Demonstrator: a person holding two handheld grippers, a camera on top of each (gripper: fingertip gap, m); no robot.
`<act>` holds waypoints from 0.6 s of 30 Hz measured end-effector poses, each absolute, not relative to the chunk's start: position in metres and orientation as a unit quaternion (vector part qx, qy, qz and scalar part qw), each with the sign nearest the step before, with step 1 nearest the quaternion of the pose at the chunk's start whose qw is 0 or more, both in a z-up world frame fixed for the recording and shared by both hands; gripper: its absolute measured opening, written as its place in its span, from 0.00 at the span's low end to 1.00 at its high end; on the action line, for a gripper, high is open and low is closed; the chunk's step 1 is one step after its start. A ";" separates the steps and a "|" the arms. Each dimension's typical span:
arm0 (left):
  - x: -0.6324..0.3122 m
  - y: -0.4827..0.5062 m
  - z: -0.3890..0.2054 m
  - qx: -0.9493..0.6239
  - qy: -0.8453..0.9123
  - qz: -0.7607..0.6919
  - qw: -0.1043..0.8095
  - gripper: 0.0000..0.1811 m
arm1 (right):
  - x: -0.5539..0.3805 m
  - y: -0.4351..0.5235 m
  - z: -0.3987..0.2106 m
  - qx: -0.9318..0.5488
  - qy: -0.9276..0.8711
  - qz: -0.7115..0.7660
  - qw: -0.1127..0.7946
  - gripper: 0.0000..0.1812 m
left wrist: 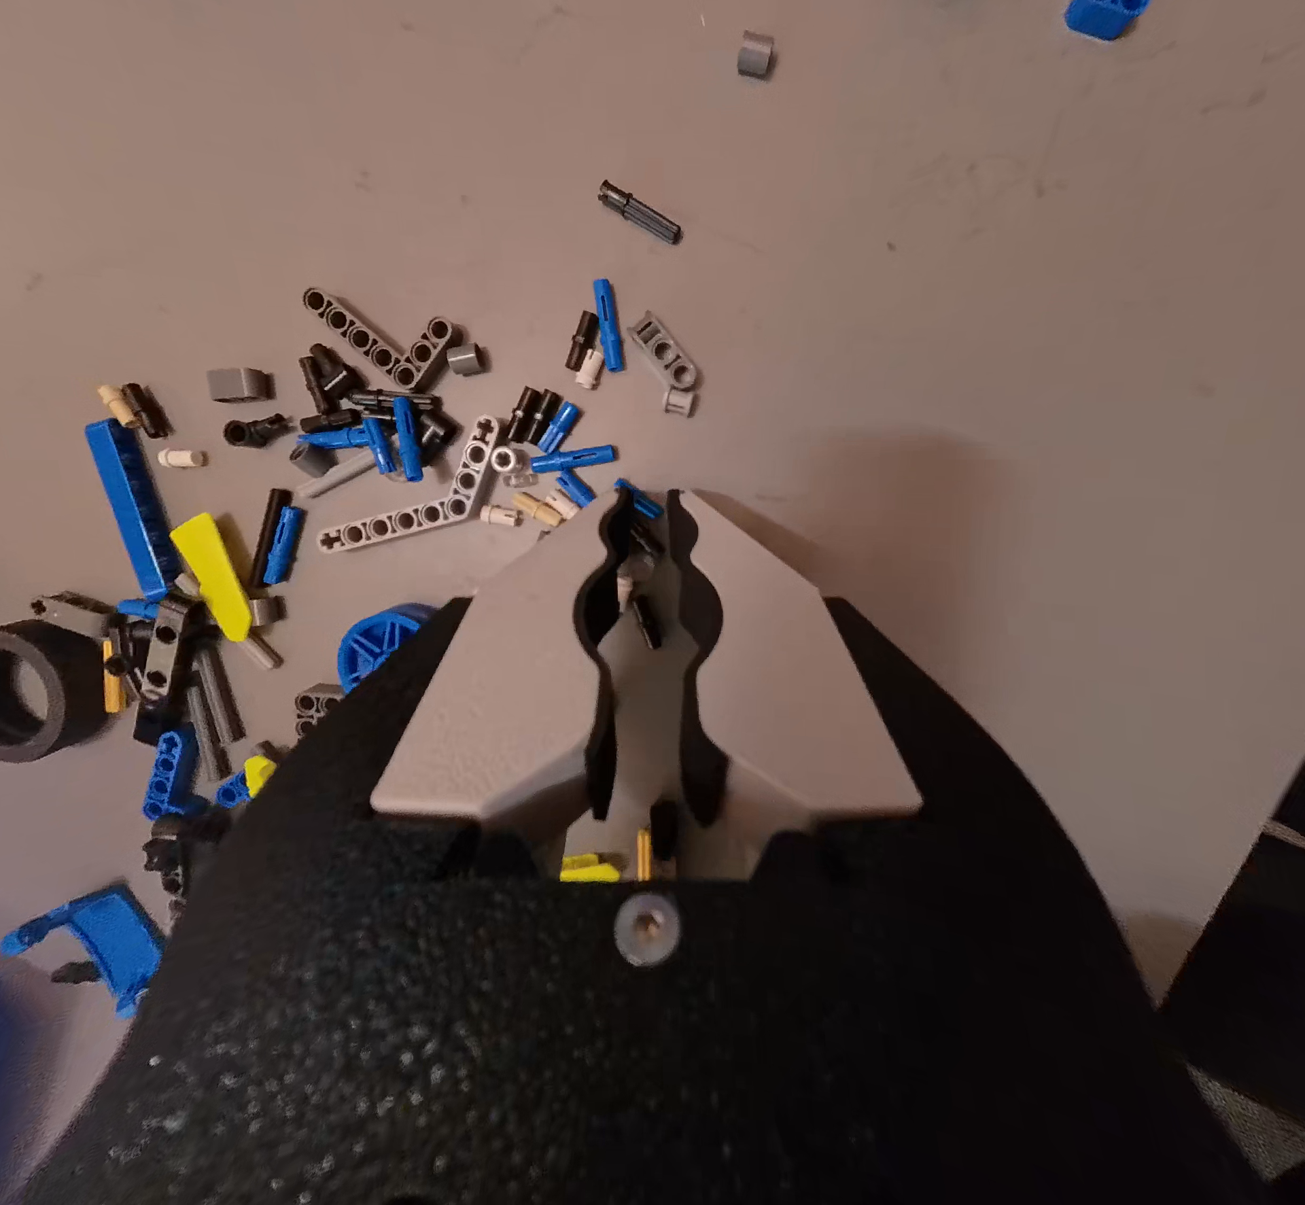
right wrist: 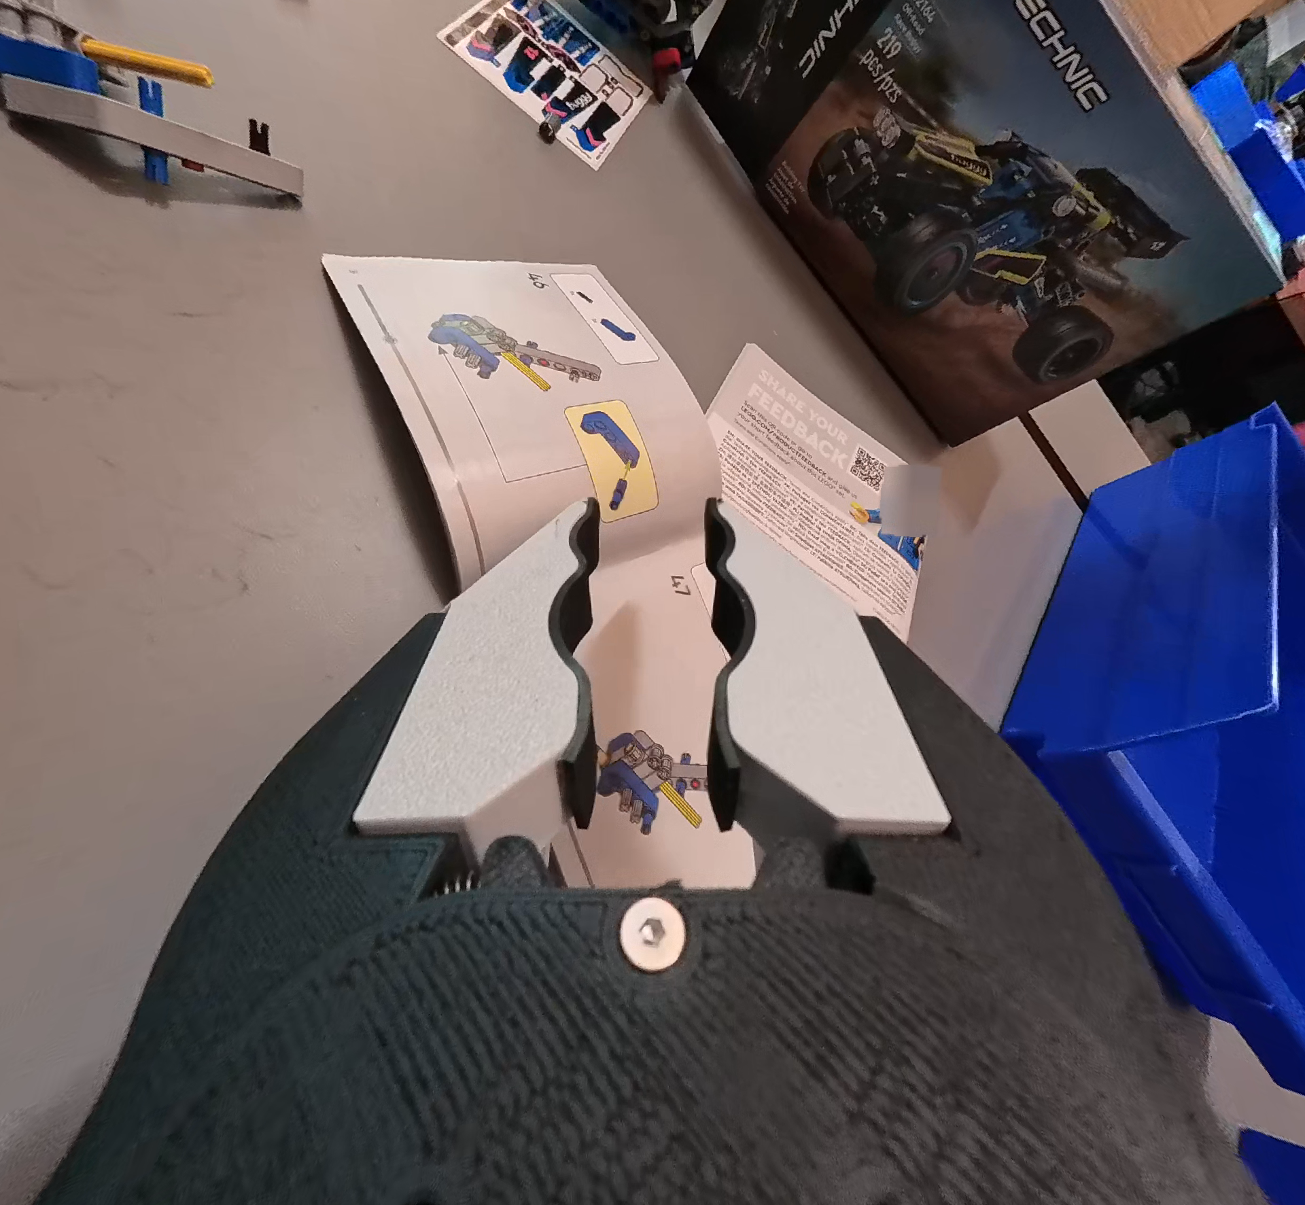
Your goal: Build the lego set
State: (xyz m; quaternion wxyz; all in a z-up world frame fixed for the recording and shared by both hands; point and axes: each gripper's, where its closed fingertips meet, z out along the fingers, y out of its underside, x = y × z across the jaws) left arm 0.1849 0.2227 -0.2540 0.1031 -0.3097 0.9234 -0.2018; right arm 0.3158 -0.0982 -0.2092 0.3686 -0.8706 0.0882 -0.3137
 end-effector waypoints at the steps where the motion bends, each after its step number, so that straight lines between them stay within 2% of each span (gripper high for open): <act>1: 0.186 0.224 -0.257 -0.311 0.925 -0.190 0.107 0.04 | 0.315 -0.097 -0.209 -0.870 0.089 -0.311 0.371 0.16; 8: 0.190 0.221 -0.259 -0.308 0.925 -0.187 0.122 0.00 | 0.292 -0.098 -0.209 -0.873 0.094 -0.291 0.380 0.16; 18: 0.201 0.202 -0.243 -0.305 0.895 -0.288 0.154 0.00 | 0.276 -0.095 -0.211 -0.874 0.086 -0.282 0.386 0.15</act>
